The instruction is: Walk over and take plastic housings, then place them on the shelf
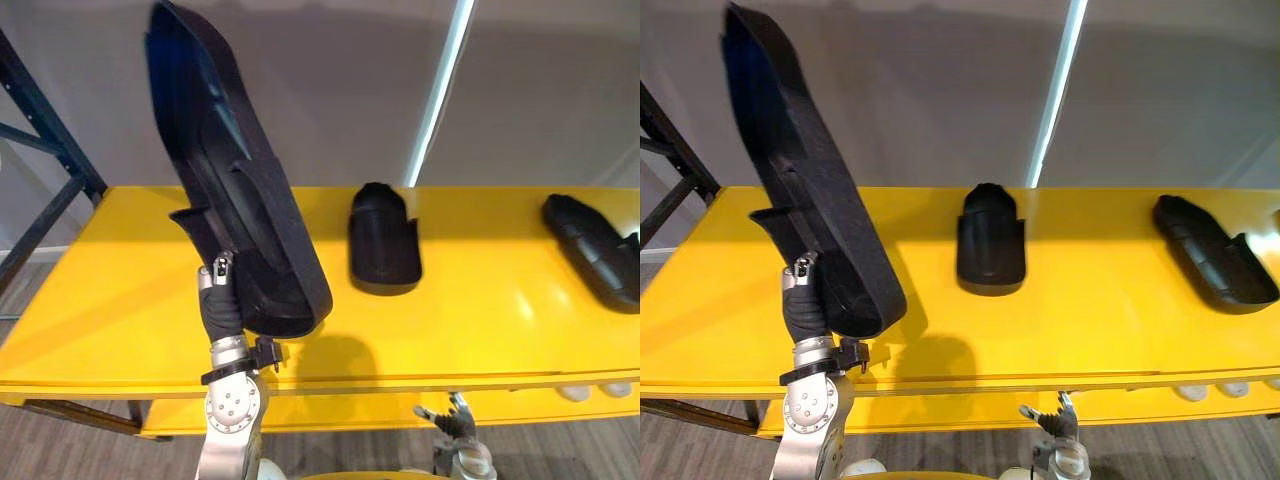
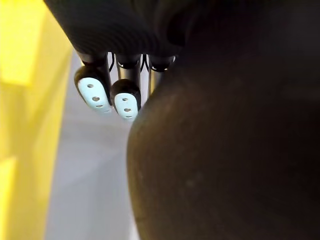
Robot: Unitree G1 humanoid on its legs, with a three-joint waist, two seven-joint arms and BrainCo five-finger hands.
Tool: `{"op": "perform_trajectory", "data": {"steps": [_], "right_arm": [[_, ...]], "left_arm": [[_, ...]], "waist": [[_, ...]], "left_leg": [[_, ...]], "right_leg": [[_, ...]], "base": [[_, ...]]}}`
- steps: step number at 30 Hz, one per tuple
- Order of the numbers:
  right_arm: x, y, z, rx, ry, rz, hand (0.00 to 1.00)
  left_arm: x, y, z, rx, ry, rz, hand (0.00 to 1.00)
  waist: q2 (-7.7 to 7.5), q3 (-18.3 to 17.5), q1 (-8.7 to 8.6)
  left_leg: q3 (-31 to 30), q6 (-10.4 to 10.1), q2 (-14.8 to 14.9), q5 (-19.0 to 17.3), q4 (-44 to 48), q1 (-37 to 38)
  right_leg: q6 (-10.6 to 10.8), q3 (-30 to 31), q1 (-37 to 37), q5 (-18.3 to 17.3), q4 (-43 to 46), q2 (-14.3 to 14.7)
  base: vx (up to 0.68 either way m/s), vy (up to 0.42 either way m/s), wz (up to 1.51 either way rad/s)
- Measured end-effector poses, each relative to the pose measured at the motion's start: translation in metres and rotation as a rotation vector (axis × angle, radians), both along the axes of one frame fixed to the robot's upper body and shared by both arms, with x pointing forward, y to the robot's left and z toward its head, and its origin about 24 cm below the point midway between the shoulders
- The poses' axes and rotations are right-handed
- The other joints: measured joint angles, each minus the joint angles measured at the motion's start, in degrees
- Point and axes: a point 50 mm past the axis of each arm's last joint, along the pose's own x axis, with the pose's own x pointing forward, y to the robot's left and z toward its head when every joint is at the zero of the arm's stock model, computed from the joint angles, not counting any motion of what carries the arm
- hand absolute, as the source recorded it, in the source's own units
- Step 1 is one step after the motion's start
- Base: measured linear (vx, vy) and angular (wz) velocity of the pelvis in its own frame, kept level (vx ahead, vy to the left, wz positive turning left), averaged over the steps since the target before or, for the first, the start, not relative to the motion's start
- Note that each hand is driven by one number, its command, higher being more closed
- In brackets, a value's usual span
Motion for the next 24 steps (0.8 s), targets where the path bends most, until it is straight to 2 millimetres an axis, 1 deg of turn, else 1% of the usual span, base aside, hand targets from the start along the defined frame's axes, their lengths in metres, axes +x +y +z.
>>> {"op": "perform_trajectory", "data": {"steps": [1, 2, 3, 4, 5, 6, 7, 8, 9, 10, 11, 12, 13, 14, 15, 16, 17, 18, 19, 20, 21, 22, 23, 24], "right_arm": [[-0.007, 0.012, -0.006, 0.039, 0.033, -0.002, 0.0], [-0.009, 0.018, -0.008, 0.055, 0.045, -0.004, 0.0], [-0.012, 0.024, -0.01, 0.074, 0.054, -0.004, 0.0], [-0.013, 0.023, -0.009, 0.07, 0.055, -0.005, 0.0], [-0.012, 0.022, -0.009, 0.066, 0.051, -0.005, 0.0], [-0.007, 0.021, -0.007, 0.059, 0.034, 0.002, 0.0], [-0.003, 0.021, -0.005, 0.056, 0.025, 0.01, 0.0], [0.004, 0.02, -0.002, 0.049, -0.001, 0.017, 0.0], [0.01, 0.019, 0.001, 0.047, -0.026, 0.019, 0.0], [0.014, 0.021, 0.003, 0.049, -0.037, 0.026, 0.0], [0.01, 0.024, 0.002, 0.054, -0.028, 0.042, 0.0], [0.007, 0.025, 0.001, 0.055, -0.024, 0.043, 0.0], [0.006, 0.025, 0.001, 0.054, -0.024, 0.042, 0.0], [0.004, 0.023, 0.001, 0.047, -0.021, 0.045, 0.0], [0.003, 0.021, 0.001, 0.043, -0.016, 0.045, 0.0], [-0.001, 0.02, 0.0, 0.041, -0.01, 0.035, 0.0], [-0.001, 0.018, 0.001, 0.037, -0.016, 0.032, 0.0], [0.0, 0.018, 0.002, 0.037, -0.022, 0.03, 0.0], [0.0, 0.017, 0.003, 0.035, -0.025, 0.03, 0.0], [0.001, 0.018, 0.003, 0.036, -0.028, 0.03, 0.0], [0.001, 0.019, 0.003, 0.043, -0.032, 0.023, 0.0], [0.002, 0.02, 0.004, 0.046, -0.035, 0.012, 0.0], [0.001, 0.02, 0.003, 0.047, -0.033, 0.008, 0.0], [-0.001, 0.021, 0.003, 0.053, -0.03, 0.007, 0.0]], "left_arm": [[0.002, 0.003, -0.009, 0.008, 0.045, 0.009, 1.0], [0.002, 0.003, -0.013, 0.007, 0.065, 0.008, 1.0], [0.003, 0.004, -0.02, 0.013, 0.1, 0.0, 1.0], [0.002, 0.003, -0.021, 0.024, 0.108, -0.013, 1.0], [0.002, 0.003, -0.02, 0.032, 0.104, -0.021, 1.0], [0.003, 0.003, -0.019, 0.045, 0.094, -0.035, 1.0], [0.003, 0.002, -0.018, 0.049, 0.09, -0.038, 1.0], [0.003, 0.002, -0.018, 0.048, 0.09, -0.038, 1.0], [0.003, 0.002, -0.017, 0.046, 0.088, -0.036, 1.0], [0.003, 0.003, -0.017, 0.045, 0.085, -0.033, 1.0], [0.003, 0.002, -0.017, 0.034, 0.085, -0.026, 1.0], [0.003, 0.001, -0.016, 0.026, 0.082, -0.024, 1.0], [0.003, 0.0, -0.015, 0.018, 0.077, -0.024, 1.0], [0.003, -0.003, -0.014, 0.01, 0.073, -0.021, 1.0], [0.004, -0.005, -0.014, 0.006, 0.077, -0.021, 1.0], [0.004, -0.006, -0.014, 0.01, 0.083, -0.02, 1.0], [0.004, -0.006, -0.014, 0.02, 0.083, -0.019, 1.0], [0.004, -0.006, -0.014, 0.032, 0.082, -0.017, 1.0], [0.004, -0.006, -0.014, 0.036, 0.082, -0.016, 1.0], [0.004, -0.005, -0.014, 0.038, 0.082, -0.013, 1.0], [0.004, -0.004, -0.014, 0.039, 0.082, -0.009, 1.0], [0.004, -0.004, -0.014, 0.041, 0.081, -0.017, 1.0], [0.004, -0.004, -0.014, 0.042, 0.081, -0.018, 1.0], [0.004, -0.004, -0.014, 0.041, 0.082, -0.019, 1.0]], "waist": [[-2.04, 0.4, -0.84], [-2.2, 0.8, -0.83], [-3.36, 0.8, -0.94], [-2.81, 1.3, -0.58], [-2.81, 1.3, -0.34], [-2.71, 1.4, 0.43], [-2.68, 1.4, 1.09], [-2.82, 1.3, 1.76], [-1.6, 2.1, 1.78], [-1.32, 2.5, 1.7], [-1.41, 2.7, 1.97], [-1.62, 2.5, 1.77], [-1.59, 2.5, 1.53], [-1.66, 2.5, 1.32], [-1.39, 2.7, 0.95], [-0.47, 2.7, 0.93], [-0.37, 2.7, 0.99], [0.27, 2.3, 0.76], [0.43, 2.1, 0.8], [0.56, 2.0, 0.88], [0.67, 1.7, 1.1], [0.45, 1.6, 1.23], [0.1, 1.4, 1.21], [-0.42, 1.3, 1.64]], "left_leg": [[-0.4, -0.1, -2.4, -0.1, 0.2, -0.6], [-0.5, -0.1, -3.1, -0.1, 0.6, -0.8], [-0.4, 0.2, -4.2, -0.8, 2.3, -1.3], [-0.2, 0.7, -4.4, -2.2, 4.7, -1.7], [0.0, 1.0, -4.4, -3.0, 6.0, -2.1], [1.4, 1.3, -3.9, -4.5, 8.0, -2.6], [2.4, 1.4, -3.6, -5.1, 8.6, -2.7], [4.1, 2.2, -3.5, -5.5, 8.8, -2.7], [6.5, 3.5, -3.5, -5.9, 7.3, -2.2], [7.0, 4.1, -3.5, -6.0, 7.2, -1.9], [7.3, 4.5, -3.5, -5.8, 6.9, -0.3], [7.6, 4.5, -3.7, -5.7, 6.6, -0.2], [7.6, 4.6, -4.0, -5.6, 6.6, -0.3], [7.3, 4.7, -4.9, -5.4, 6.0, -0.3], [6.4, 4.6, -5.2, -5.3, 5.9, -0.2], [5.3, 4.2, -5.5, -5.2, 5.6, -0.4], [4.9, 3.9, -5.5, -5.0, 5.5, -0.5], [4.2, 3.4, -5.2, -4.5, 5.4, -0.6], [4.2, 3.2, -5.0, -4.2, 5.4, -0.6], [4.2, 2.7, -4.7, -3.4, 5.2, -0.4], [4.2, 2.7, -4.6, -3.0, 4.1, 0.2], [4.3, 2.3, -4.6, -2.4, 3.0, 1.1], [4.4, 2.5, -4.7, -1.8, 2.2, 1.3], [4.5, 2.5, -4.7, -0.7, 0.7, 2.0]], "right_leg": [[-0.4, -0.1, 1.3, 3.0, -3.5, -1.6], [-0.6, -0.4, 2.2, 4.6, -4.9, -2.0], [-0.7, -0.9, 3.7, 8.0, -7.0, -2.5], [-1.2, -0.7, 3.6, 9.7, -7.1, -2.8], [-1.3, -0.3, 3.6, 10.0, -6.8, -2.9], [-2.3, 0.0, 2.4, 10.7, -6.1, -2.8], [-3.4, 0.0, 1.1, 11.4, -5.5, -2.8], [-6.0, -0.1, -0.9, 13.6, -4.7, -2.8], [-7.6, -0.2, -2.0, 13.5, -3.1, -2.6], [-5.3, 0.7, -3.6, 9.9, 1.8, -1.8], [-2.6, 4.5, -5.2, -1.0, 12.1, 3.4], [-3.6, 7.2, -5.0, -6.1, 14.5, 6.9], [-4.9, 8.9, -4.3, -8.5, 14.7, 9.2], [-6.9, 12.6, -4.0, -11.7, 14.1, 11.7], [-7.4, 12.9, -3.4, -11.7, 13.5, 12.2], [-7.6, 11.8, -3.4, -11.6, 13.0, 12.4], [-7.8, 11.5, -3.4, -11.4, 12.9, 12.4], [-8.1, 10.7, -3.2, -11.1, 12.9, 12.4], [-8.3, 10.4, -3.0, -11.1, 12.9, 12.5], [-8.4, 10.1, -2.6, -11.0, 12.5, 12.7], [-8.6, 9.7, -2.0, -10.9, 11.9, 12.8], [-8.8, 9.5, -1.2, -10.6, 10.9, 12.9], [-8.9, 9.4, -0.9, -10.4, 10.4, 12.9], [-8.9, 9.3, -0.2, -9.5, 9.0, 13.0]], "base": [[0.01, 0.467, 0.34], [-0.02, 0.47, 0.28], [-0.05, 0.421, 0.06], [-0.06, 0.383, -0.04], [-0.06, 0.223, -0.33], [-0.06, 0.141, -0.51], [-0.16, 0.226, -0.81], [-0.21, 0.229, -0.82], [-0.27, 0.25, -0.68], [-0.2, 0.131, -0.57], [-0.18, 0.059, -0.39], [-0.13, -0.026, -0.23], [-0.13, -0.072, 0.05], [-0.1, -0.069, 0.19], [-0.1, -0.047, 0.2], [-0.07, -0.018, 0.19], [0.0, -0.013, 0.23], [0.06, -0.027, 0.19], [0.09, -0.038, 0.19], [0.07, -0.047, 0.09], [0.08, -0.054, 0.1], [0.08, -0.045, 0.09], [0.09, -0.036, 0.08], [0.07, -0.027, 0.05]]}}
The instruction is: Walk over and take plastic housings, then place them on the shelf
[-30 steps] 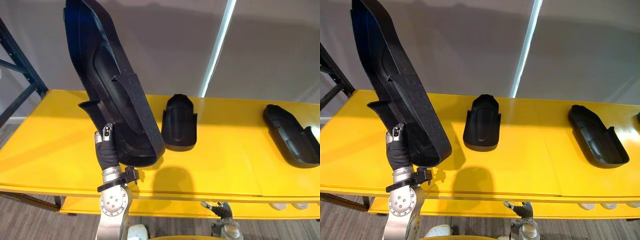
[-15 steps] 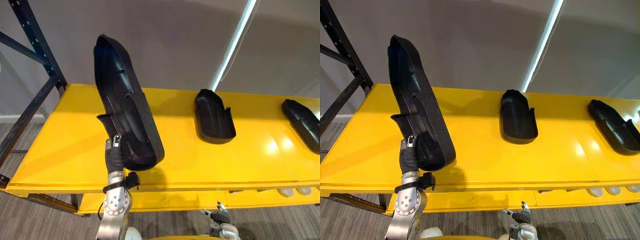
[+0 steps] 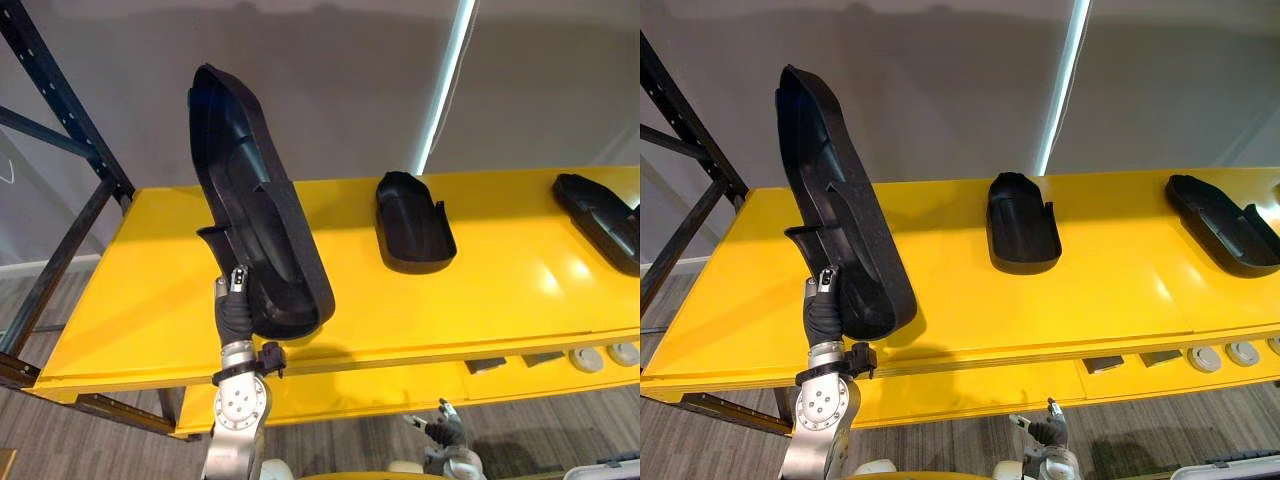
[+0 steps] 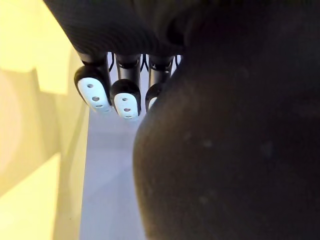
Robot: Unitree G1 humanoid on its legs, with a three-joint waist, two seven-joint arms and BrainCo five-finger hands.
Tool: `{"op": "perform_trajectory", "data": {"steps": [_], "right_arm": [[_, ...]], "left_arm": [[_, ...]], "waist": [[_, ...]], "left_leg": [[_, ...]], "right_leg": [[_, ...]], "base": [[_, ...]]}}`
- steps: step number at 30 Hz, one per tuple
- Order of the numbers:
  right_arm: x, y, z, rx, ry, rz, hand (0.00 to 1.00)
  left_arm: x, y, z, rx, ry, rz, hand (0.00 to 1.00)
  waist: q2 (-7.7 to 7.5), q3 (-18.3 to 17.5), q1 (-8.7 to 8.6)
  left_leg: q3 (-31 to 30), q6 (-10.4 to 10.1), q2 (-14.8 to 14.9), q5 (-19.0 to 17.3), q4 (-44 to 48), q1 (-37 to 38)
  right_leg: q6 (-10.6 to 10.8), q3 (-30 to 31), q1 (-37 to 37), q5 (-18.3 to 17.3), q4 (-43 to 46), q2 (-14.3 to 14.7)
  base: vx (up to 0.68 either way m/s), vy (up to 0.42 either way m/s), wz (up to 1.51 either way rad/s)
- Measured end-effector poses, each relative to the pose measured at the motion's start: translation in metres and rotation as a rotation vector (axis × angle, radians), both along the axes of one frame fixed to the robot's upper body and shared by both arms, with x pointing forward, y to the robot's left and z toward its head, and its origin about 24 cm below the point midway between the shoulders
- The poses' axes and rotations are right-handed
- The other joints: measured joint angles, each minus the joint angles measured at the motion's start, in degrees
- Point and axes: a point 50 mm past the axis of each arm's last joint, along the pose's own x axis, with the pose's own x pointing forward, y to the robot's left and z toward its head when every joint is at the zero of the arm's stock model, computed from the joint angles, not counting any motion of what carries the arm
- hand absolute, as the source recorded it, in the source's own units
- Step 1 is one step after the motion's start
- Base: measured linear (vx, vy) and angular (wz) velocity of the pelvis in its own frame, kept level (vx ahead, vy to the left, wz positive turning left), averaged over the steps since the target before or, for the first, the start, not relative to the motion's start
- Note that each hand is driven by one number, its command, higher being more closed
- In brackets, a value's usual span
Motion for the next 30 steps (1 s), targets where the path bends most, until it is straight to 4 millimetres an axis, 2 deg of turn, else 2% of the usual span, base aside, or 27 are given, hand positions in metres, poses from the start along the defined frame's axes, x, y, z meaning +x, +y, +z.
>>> {"op": "perform_trajectory", "data": {"steps": [4, 13, 17, 20, 22, 25, 30], "right_arm": [[-0.001, -0.002, 0.0, -0.004, 0.003, -0.005, 0.0], [-0.009, 0.0, -0.006, 0.004, 0.042, 0.0, 0.0], [-0.018, -0.003, -0.01, -0.003, 0.081, 0.004, 0.0], [-0.022, -0.005, -0.012, 0.003, 0.096, 0.018, 0.0], [-0.022, -0.008, -0.012, -0.001, 0.097, 0.028, 0.0], [-0.023, -0.01, -0.013, 0.002, 0.103, 0.048, 0.0], [-0.024, -0.01, -0.014, 0.008, 0.113, 0.069, 0.0]], "left_arm": [[0.0, 0.0, 0.0, 0.001, 0.002, 0.0, 1.0], [0.001, 0.001, -0.007, 0.027, 0.041, 0.002, 1.0], [0.004, 0.021, -0.017, 0.14, 0.107, 0.056, 1.0], [0.017, 0.04, -0.027, 0.234, 0.175, 0.109, 1.0], [0.029, 0.058, -0.034, 0.274, 0.235, 0.155, 1.0], [0.035, 0.076, -0.039, 0.298, 0.287, 0.211, 1.0], [0.042, 0.093, -0.045, 0.345, 0.348, 0.251, 1.0]], "waist": [[-0.49, -0.3, 0.34], [-0.17, -0.6, 0.34], [0.05, -1.2, 0.26], [0.53, -1.9, 0.15], [0.82, -2.1, -0.56], [1.34, -2.2, -1.33], [1.59, -2.3, -1.8]], "left_leg": [[0.2, 0.4, 0.0, 3.3, -4.6, 1.9], [1.7, 0.2, 0.1, 6.4, -10.7, 3.8], [2.9, 0.1, 0.0, 7.8, -13.9, 4.8], [3.0, 0.2, -0.1, 9.2, -16.2, 5.5], [2.9, 0.0, -0.5, 11.2, -19.3, 6.5], [2.7, 0.0, -0.9, 12.8, -21.6, 6.6], [2.9, 0.0, -1.2, 13.4, -22.8, 6.7]], "right_leg": [[-0.1, -0.2, 2.9, 3.6, -6.5, 0.4], [0.0, 0.3, 4.9, 8.3, -13.9, 1.3], [0.1, 1.5, 4.9, 10.1, -16.3, 1.9], [0.0, 1.6, 5.0, 11.4, -17.9, 2.3], [-0.1, 1.4, 4.9, 12.6, -19.6, 2.4], [0.0, 1.3, 4.8, 13.7, -21.2, 2.5], [0.2, 1.5, 4.8, 14.7, -22.7, 2.4]], "base": [[0.05, -0.009, 0.02], [-0.06, 0.013, -0.06], [-0.12, 0.006, -0.12], [-0.1, -0.016, -0.06], [-0.06, 0.004, 0.0], [-0.02, -0.003, 0.01], [0.03, 0.008, -0.06]]}}
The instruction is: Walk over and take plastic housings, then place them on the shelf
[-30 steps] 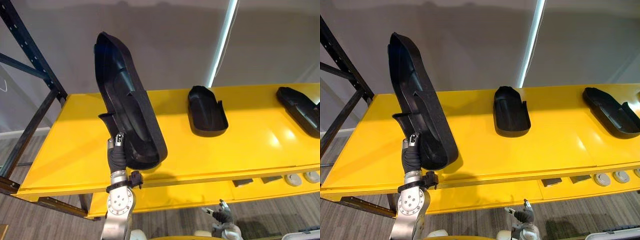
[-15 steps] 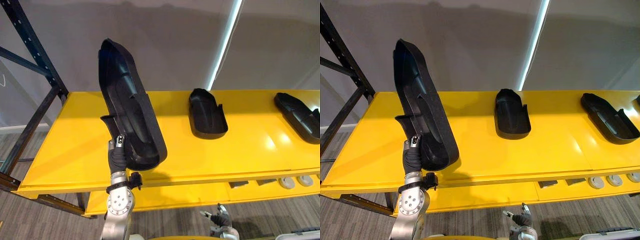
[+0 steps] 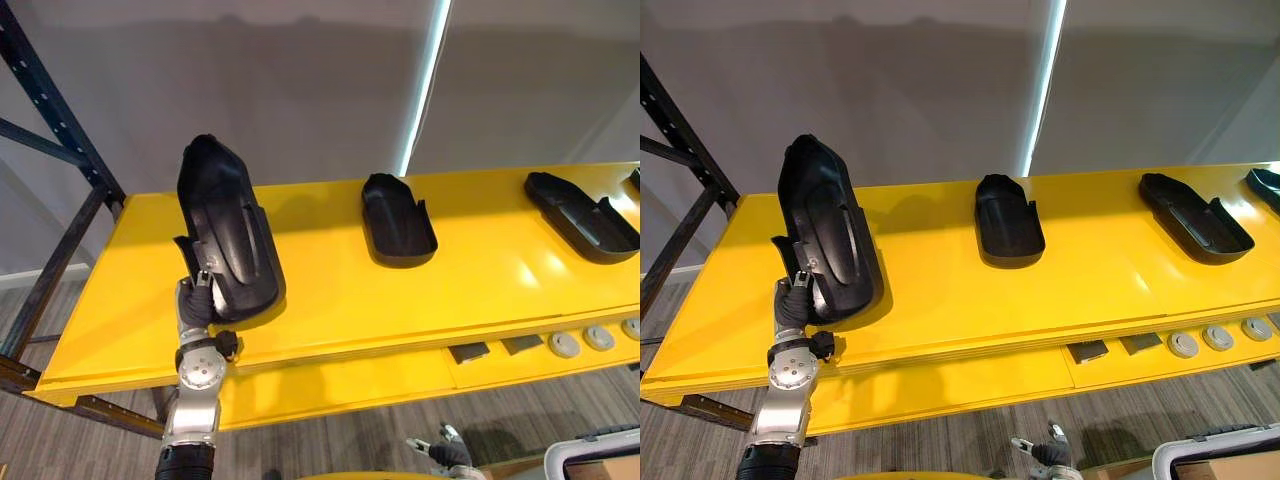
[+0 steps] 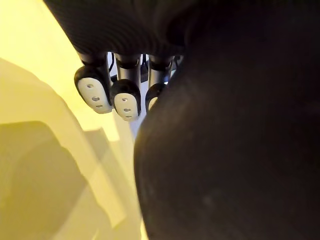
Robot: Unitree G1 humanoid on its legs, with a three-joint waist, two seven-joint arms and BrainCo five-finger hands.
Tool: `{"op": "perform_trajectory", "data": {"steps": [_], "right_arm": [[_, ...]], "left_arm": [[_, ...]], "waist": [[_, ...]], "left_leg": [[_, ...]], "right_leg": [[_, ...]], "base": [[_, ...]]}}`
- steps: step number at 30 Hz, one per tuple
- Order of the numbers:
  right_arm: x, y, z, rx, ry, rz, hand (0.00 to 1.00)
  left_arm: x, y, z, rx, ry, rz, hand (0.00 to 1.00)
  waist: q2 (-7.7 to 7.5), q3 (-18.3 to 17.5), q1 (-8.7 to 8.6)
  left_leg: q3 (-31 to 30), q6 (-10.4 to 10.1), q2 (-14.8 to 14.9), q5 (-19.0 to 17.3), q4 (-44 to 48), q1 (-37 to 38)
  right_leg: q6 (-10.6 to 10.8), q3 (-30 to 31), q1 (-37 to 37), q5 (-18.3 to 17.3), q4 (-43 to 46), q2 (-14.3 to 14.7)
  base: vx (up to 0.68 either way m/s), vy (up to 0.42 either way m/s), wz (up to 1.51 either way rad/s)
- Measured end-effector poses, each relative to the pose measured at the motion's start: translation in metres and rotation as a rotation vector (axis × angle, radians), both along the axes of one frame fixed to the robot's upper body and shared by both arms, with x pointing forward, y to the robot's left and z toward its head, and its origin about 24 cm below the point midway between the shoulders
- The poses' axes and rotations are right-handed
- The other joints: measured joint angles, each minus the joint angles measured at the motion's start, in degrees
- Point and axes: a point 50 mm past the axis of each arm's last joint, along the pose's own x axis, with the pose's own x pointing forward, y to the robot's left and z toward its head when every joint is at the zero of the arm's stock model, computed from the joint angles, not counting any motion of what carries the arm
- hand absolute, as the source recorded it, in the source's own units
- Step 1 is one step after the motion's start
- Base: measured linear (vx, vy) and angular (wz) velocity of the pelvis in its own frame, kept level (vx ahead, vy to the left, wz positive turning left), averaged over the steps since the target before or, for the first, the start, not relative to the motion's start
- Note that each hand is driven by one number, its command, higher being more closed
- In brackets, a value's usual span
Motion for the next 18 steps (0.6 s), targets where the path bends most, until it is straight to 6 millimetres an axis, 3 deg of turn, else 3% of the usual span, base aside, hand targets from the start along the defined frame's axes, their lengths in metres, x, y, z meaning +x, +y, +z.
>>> {"op": "perform_trajectory", "data": {"steps": [14, 15, 18], "right_arm": [[0.002, -0.009, 0.001, -0.029, 0.006, 0.023, 0.0], [0.002, -0.01, 0.001, -0.032, 0.007, 0.025, 0.0], [0.004, -0.01, 0.001, -0.034, 0.003, 0.027, 0.0]], "left_arm": [[0.033, 0.025, 0.0, 0.091, 0.115, 0.051, 1.0], [0.036, 0.027, 0.001, 0.095, 0.131, 0.059, 0.0], [0.037, 0.033, 0.0, 0.113, 0.154, 0.073, 0.0]], "waist": [[0.12, 0.1, -1.31], [0.15, 0.2, -1.38], [0.18, 0.5, -1.72]], "left_leg": [[0.0, 0.1, -0.4, 0.1, -0.9, 0.0], [0.0, 0.1, -0.5, 0.1, -0.9, 0.1], [-0.1, 0.1, -0.5, 0.1, -0.9, 0.2]], "right_leg": [[-0.2, 0.2, 0.1, 0.1, -0.8, -0.2], [-0.1, 0.2, 0.0, 0.2, -0.8, -0.2], [-0.1, 0.3, -0.1, 0.3, -0.8, -0.3]], "base": [[0.02, 0.001, -0.01], [-0.05, 0.008, 0.01], [-0.05, 0.005, -0.01]]}}
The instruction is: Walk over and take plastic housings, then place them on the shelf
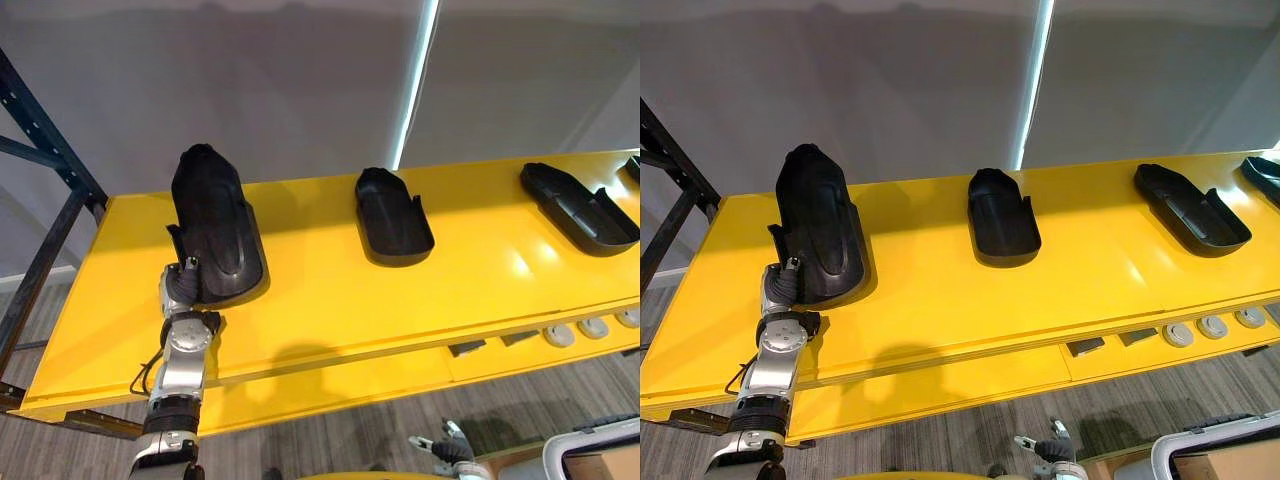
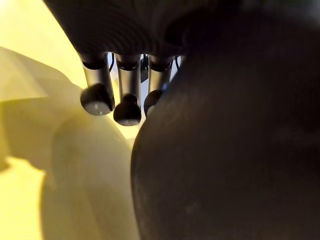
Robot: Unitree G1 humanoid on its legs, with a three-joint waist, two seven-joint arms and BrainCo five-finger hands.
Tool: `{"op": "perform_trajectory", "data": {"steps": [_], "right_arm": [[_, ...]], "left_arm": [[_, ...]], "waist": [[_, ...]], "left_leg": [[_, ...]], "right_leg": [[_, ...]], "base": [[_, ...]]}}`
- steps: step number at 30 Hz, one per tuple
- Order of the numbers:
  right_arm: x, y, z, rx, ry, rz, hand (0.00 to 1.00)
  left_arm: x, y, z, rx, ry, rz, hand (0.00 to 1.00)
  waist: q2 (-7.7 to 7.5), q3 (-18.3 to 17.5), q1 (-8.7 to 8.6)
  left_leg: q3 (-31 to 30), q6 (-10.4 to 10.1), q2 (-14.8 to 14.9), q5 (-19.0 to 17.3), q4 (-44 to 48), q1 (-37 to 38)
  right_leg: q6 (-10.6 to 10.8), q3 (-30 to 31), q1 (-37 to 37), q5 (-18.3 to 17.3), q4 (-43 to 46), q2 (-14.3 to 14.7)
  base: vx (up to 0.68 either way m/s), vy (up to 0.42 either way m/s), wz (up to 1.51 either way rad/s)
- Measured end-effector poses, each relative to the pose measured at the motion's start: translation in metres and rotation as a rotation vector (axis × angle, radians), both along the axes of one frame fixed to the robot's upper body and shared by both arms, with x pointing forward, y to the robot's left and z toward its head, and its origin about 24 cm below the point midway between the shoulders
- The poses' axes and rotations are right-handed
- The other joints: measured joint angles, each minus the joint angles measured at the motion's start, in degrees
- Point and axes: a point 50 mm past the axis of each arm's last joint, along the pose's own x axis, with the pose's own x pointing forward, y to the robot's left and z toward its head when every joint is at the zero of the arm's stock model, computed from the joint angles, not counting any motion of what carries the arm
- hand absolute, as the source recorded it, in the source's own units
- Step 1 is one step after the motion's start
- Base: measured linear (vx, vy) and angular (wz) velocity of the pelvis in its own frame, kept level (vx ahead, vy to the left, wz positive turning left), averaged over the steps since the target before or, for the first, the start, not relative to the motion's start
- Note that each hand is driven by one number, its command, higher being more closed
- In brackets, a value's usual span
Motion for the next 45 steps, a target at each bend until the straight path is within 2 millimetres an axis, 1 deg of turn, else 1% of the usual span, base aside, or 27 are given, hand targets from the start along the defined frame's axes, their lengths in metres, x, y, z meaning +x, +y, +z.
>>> {"op": "perform_trajectory", "data": {"steps": [7, 9, 14, 18, 23, 26, 28, 29, 30, 31, 33, 34, 36, 37, 38, 39, 41, 43, 45], "right_arm": [[0.003, 0.001, 0.001, 0.01, -0.008, 0.01, 0.0], [0.004, 0.001, 0.001, 0.015, -0.01, 0.013, 0.0], [0.004, 0.001, 0.001, 0.015, -0.011, 0.014, 0.0], [0.004, 0.001, 0.001, 0.015, -0.012, 0.014, 0.0], [0.005, 0.001, 0.001, 0.015, -0.014, 0.015, 0.0], [0.005, 0.001, 0.001, 0.015, -0.014, 0.013, 0.0], [0.005, 0.001, 0.001, 0.015, -0.014, 0.012, 0.0], [0.005, 0.001, 0.001, 0.015, -0.014, 0.013, 0.0], [0.005, 0.001, 0.001, 0.015, -0.015, 0.012, 0.0], [0.005, 0.001, 0.001, 0.014, -0.015, 0.011, 0.0], [0.006, 0.001, 0.001, 0.012, -0.015, 0.004, 0.0], [0.005, 0.0, 0.001, 0.012, -0.014, 0.002, 0.0], [0.004, 0.0, 0.0, 0.014, -0.015, -0.02, 0.0], [0.004, 0.001, 0.0, 0.017, -0.016, -0.023, 0.0], [0.004, 0.002, 0.0, 0.019, -0.019, -0.026, 0.0], [0.004, 0.001, 0.0, 0.018, -0.021, -0.031, 0.0], [0.003, 0.001, 0.0, 0.018, -0.019, -0.044, 0.0], [0.001, 0.002, -0.001, 0.017, -0.014, -0.052, 0.0], [-0.002, 0.004, -0.002, 0.021, -0.009, -0.056, 0.0]], "left_arm": [[0.009, 0.004, 0.006, 0.027, 0.013, 0.012, 0.0], [0.014, 0.005, 0.013, 0.035, -0.006, 0.009, 0.0], [0.023, 0.009, 0.022, 0.035, -0.025, 0.022, 0.0], [0.027, 0.01, 0.026, 0.03, -0.038, 0.028, 0.0], [0.026, 0.01, 0.024, 0.021, -0.032, 0.034, 0.0], [0.027, 0.008, 0.029, -0.007, -0.077, 0.048, 0.0], [0.027, -0.003, 0.046, -0.012, -0.176, 0.029, 0.0], [0.026, -0.006, 0.051, -0.01, -0.207, 0.025, 0.0], [0.023, -0.013, 0.061, -0.001, -0.274, 0.007, 0.0], [0.021, -0.017, 0.065, 0.003, -0.304, -0.002, 0.0], [0.006, -0.037, 0.081, 0.033, -0.419, -0.052, 0.0], [0.002, -0.042, 0.083, 0.038, -0.443, -0.066, 0.0], [-0.017, -0.06, 0.084, 0.056, -0.483, -0.106, 0.0], [-0.022, -0.063, 0.084, 0.061, -0.488, -0.11, 0.0], [-0.03, -0.066, 0.082, 0.059, -0.491, -0.113, 1.0], [-0.044, -0.072, 0.077, 0.066, -0.488, -0.125, 1.0], [-0.058, -0.076, 0.069, 0.055, -0.463, -0.141, 1.0], [-0.07, -0.077, 0.062, 0.054, -0.432, -0.158, 1.0], [-0.08, -0.078, 0.053, 0.048, -0.391, -0.176, 1.0]], "waist": [[-0.22, 1.2, 0.12], [-0.23, 1.3, 0.09], [-0.22, 1.4, -0.07], [-0.3, 1.4, -0.29], [-0.54, 1.6, -0.68], [-0.64, 1.7, -0.61], [-0.75, 1.9, -0.46], [-0.75, 1.9, -0.47], [-0.71, 1.9, -0.49], [-0.66, 2.0, -0.48], [-0.51, 2.1, -0.18], [-0.47, 2.1, 0.0], [-0.26, 2.3, 0.53], [-0.13, 2.4, 0.54], [-0.07, 2.6, 0.64], [0.07, 2.8, 0.82], [0.35, 3.0, 1.06], [0.3, 3.1, 1.63], [0.24, 3.1, 2.85]], "left_leg": [[0.0, 0.0, 0.0, 0.0, -0.5, 0.3], [0.0, 0.0, 0.0, 0.0, -0.6, 0.2], [-0.1, 0.0, 0.0, 0.0, -0.6, 0.3], [-0.3, 0.0, 0.0, 0.0, -0.6, 0.4], [-0.7, 0.0, -0.1, 0.0, -0.6, 0.8], [-1.0, 0.0, -0.1, 0.0, -0.9, 0.8], [-1.2, 0.0, -0.2, 0.0, -1.1, 0.7], [-1.3, 0.0, -0.2, 0.0, -1.1, 0.7], [-1.3, 0.0, -0.2, 0.0, -1.3, 0.7], [-1.3, 0.0, -0.2, 0.0, -1.3, 0.7], [-1.5, 0.0, -0.2, 0.0, -1.0, 0.5], [-1.5, 0.0, -0.2, 0.0, -0.8, 0.5], [-1.7, 0.1, -0.2, -0.2, 0.0, 0.4], [-1.9, 0.1, -0.1, -0.4, 0.2, 0.3], [-2.2, 0.0, -0.1, -0.9, 1.0, 0.0], [-2.4, 0.0, 0.0, -1.4, 2.0, -0.3], [-2.8, -0.1, 0.3, -2.7, 3.3, -0.4], [-2.8, -0.1, 0.4, -3.4, 4.2, -0.3], [-2.7, 0.0, 0.6, -4.4, 5.9, -1.4]], "right_leg": [[0.0, 0.1, 0.0, 0.0, -0.2, 0.0], [0.0, 0.1, 0.0, 0.0, -0.4, 0.1], [0.0, 0.1, 0.4, 0.0, -0.6, 0.1], [0.0, 0.0, 0.7, 0.0, -0.6, 0.1], [0.1, -0.2, 0.9, -0.1, -0.6, 0.0], [0.1, -0.3, 0.8, -0.1, -0.6, 0.0], [0.1, -0.5, 0.9, -0.1, -0.6, 0.0], [0.1, -0.6, 0.9, -0.1, -0.6, 0.0], [0.1, -0.7, 1.0, -0.2, -0.8, 0.0], [0.1, -0.7, 1.0, -0.2, -0.9, 0.0], [0.1, -0.3, 1.1, -0.3, -0.7, 0.0], [0.1, -0.2, 1.1, -0.3, -0.7, 0.0], [0.1, 0.2, 1.2, -0.7, -0.2, -0.1], [0.0, 0.2, 1.2, -0.8, 0.0, -0.1], [0.0, 0.2, 1.3, -1.1, 0.2, -0.1], [0.1, 0.2, 1.3, -1.4, 0.7, 0.0], [0.1, 0.1, 1.6, -2.0, 1.4, 0.1], [0.1, 0.1, 2.0, -2.3, 1.7, 0.1], [0.2, 0.2, 2.0, -2.6, 2.1, 0.2]], "base": [[-0.01, 0.001, 0.0], [0.04, -0.001, -0.01], [0.02, -0.001, -0.01], [0.0, 0.0, 0.01], [0.0, 0.0, 0.02], [0.0, 0.0, 0.01], [0.01, 0.001, 0.04], [0.03, 0.002, 0.03], [0.04, 0.002, 0.02], [0.07, 0.002, 0.01], [0.07, 0.004, -0.04], [0.05, 0.004, -0.08], [0.02, 0.001, -0.02], [0.01, 0.004, 0.05], [-0.01, 0.002, 0.07], [-0.02, 0.0, 0.06], [-0.04, -0.002, 0.06], [-0.04, 0.006, 0.03], [-0.05, 0.004, 0.01]]}}
